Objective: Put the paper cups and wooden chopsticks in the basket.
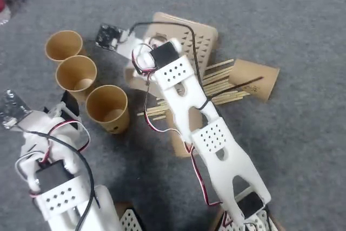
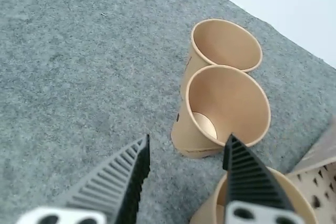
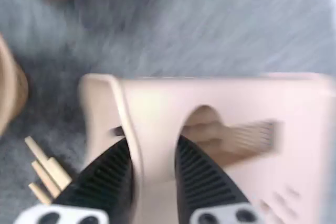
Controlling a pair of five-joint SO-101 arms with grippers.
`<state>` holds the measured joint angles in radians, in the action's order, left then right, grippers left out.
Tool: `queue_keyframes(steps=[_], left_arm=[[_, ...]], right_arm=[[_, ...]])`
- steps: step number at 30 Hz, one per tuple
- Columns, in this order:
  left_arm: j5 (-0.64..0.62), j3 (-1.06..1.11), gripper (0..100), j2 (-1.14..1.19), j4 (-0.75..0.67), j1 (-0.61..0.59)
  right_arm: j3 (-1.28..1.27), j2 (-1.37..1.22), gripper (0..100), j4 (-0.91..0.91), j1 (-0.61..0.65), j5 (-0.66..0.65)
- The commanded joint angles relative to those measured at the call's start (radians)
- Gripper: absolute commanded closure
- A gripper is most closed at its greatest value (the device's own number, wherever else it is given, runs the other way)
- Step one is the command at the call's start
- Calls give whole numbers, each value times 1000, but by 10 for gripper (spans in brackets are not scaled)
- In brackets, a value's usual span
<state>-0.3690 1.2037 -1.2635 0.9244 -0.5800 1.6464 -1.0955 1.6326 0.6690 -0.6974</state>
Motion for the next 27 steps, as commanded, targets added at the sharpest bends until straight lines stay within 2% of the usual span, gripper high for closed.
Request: queue_keyframes(steps=[1, 4, 7, 13, 21, 27], left_arm=[[-12, -4, 776, -12, -18, 2], [-12, 1, 777, -12, -18, 2], [-12, 7, 777, -12, -23, 2], [-12, 19, 778, -12, -23, 29], [-12, 73, 778, -12, -115, 34], [-12, 108, 778, -12, -160, 34]], right_arm=[[35, 239, 991, -22, -2, -12], [34, 341, 991, -19, 1, -8], [34, 447, 991, -21, -8, 69], [34, 682, 992, 12, -124, 199], [21, 932, 992, 97, -433, 259], [-132, 1107, 991, 147, -728, 258]])
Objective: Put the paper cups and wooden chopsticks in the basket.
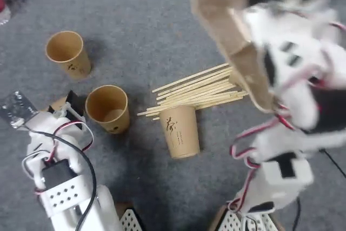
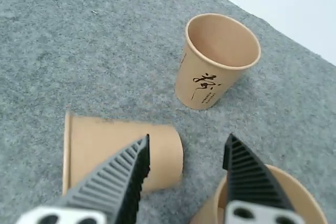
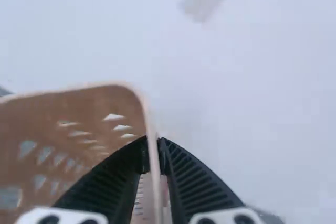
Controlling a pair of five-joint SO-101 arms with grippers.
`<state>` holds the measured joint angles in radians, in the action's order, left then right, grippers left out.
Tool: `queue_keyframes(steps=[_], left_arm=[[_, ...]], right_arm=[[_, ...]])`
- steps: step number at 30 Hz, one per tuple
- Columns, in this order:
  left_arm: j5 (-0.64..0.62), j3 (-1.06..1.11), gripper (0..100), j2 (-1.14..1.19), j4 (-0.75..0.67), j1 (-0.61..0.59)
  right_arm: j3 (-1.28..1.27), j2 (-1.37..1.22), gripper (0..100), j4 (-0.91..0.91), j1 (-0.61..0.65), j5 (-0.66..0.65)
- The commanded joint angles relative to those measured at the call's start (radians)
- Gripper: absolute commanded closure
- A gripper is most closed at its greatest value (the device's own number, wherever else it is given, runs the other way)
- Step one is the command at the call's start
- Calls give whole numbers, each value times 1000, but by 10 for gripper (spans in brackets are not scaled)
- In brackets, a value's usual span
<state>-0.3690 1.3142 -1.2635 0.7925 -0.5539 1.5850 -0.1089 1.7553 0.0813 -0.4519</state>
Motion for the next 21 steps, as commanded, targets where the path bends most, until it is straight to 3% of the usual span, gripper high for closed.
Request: queue_keyframes(steps=[1, 5, 9, 14, 21], left_arm=[[-12, -2, 778, -12, -28, 8], [-12, -2, 778, -12, -26, 8], [-12, -2, 778, -12, -26, 8], [-11, -1, 778, -12, -26, 6], [-9, 8, 779, -12, -29, 6]], right_arm=[[-121, 153, 991, 24, -205, 12], [-353, 282, 991, 31, -414, 12], [-680, 412, 991, 36, -541, -55], [-976, 463, 991, 24, -664, -163], [-1114, 348, 991, -12, -723, -173]])
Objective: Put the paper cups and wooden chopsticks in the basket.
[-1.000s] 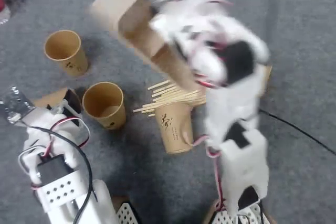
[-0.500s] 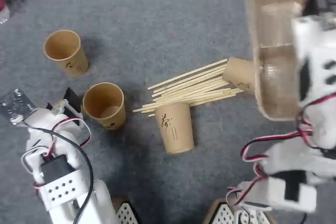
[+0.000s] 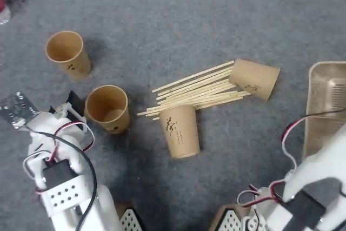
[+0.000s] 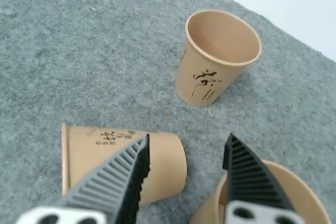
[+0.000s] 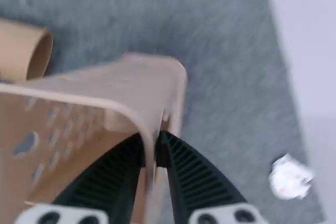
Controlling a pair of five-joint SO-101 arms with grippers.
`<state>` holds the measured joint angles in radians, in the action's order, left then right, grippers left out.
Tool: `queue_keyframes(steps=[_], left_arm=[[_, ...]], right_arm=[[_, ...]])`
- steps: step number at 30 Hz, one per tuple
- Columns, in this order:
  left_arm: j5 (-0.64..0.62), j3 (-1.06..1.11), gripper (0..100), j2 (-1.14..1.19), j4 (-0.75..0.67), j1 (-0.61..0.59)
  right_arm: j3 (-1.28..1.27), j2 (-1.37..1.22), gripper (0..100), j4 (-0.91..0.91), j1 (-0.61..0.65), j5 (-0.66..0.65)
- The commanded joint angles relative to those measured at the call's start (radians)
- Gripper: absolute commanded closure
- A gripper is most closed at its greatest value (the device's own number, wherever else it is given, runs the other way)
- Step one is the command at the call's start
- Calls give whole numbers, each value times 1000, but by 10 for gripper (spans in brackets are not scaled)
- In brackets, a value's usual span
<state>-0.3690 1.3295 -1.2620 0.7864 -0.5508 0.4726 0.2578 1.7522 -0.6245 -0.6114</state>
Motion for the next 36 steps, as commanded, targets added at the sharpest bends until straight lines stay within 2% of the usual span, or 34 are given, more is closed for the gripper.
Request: queue_keyframes(steps=[1, 7, 12, 22, 24, 29, 31, 36], left_arm=[[-9, -7, 779, -14, -23, 3], [-8, -7, 779, -14, -23, 3], [-8, -7, 779, -14, -25, 5], [-8, -7, 779, -14, -25, 5], [-8, -7, 779, -14, -25, 6], [-6, 4, 779, -14, -26, 44], [-6, 5, 779, -14, -26, 48], [-6, 5, 779, -14, -26, 46]], right_arm=[[-2, -33, 991, -8, -16, -11], [-8, -67, 991, -8, 22, -6], [-8, -87, 991, -71, 21, 52], [-2, -383, 987, -240, 19, 58], [2, -400, 940, -269, 19, 60], [43, -348, 690, -326, 47, 57], [91, -308, 686, -320, 68, 52], [164, -234, 749, -318, 117, 51]])
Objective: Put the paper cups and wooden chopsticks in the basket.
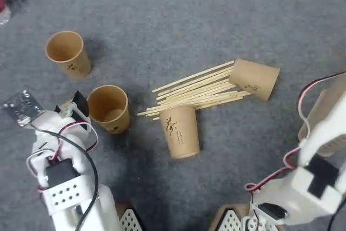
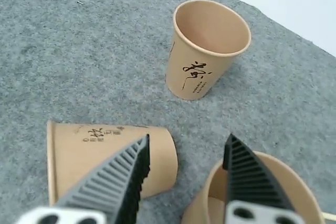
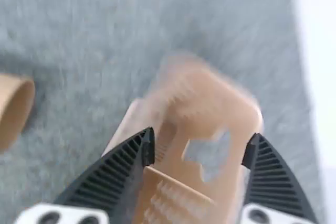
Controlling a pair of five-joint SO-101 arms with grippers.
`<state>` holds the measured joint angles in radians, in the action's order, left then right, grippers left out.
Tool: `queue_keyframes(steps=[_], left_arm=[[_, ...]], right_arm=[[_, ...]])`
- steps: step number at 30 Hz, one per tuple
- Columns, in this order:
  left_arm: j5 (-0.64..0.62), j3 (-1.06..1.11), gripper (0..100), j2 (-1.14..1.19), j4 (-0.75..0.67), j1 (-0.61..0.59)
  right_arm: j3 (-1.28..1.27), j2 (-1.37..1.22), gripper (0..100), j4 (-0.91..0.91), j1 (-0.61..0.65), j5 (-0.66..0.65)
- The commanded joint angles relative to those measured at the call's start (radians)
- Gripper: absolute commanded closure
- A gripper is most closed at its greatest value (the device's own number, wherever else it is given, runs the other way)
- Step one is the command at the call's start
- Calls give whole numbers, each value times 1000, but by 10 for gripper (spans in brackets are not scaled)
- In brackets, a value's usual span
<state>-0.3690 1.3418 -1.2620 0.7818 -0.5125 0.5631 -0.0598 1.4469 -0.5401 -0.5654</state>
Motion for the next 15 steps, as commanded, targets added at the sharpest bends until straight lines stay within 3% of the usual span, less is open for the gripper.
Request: queue_keyframes(steps=[1, 5, 11, 15], left_arm=[[-6, -7, 779, -14, -21, 6], [-6, -7, 779, -14, -21, 8], [-6, -8, 779, -14, -21, 5], [-6, -8, 779, -14, -21, 5]], right_arm=[[74, 93, 756, -13, 38, 5], [77, 128, 763, 28, 68, 9], [72, 99, 763, 237, 260, 15], [72, 33, 762, 309, 358, 126]])
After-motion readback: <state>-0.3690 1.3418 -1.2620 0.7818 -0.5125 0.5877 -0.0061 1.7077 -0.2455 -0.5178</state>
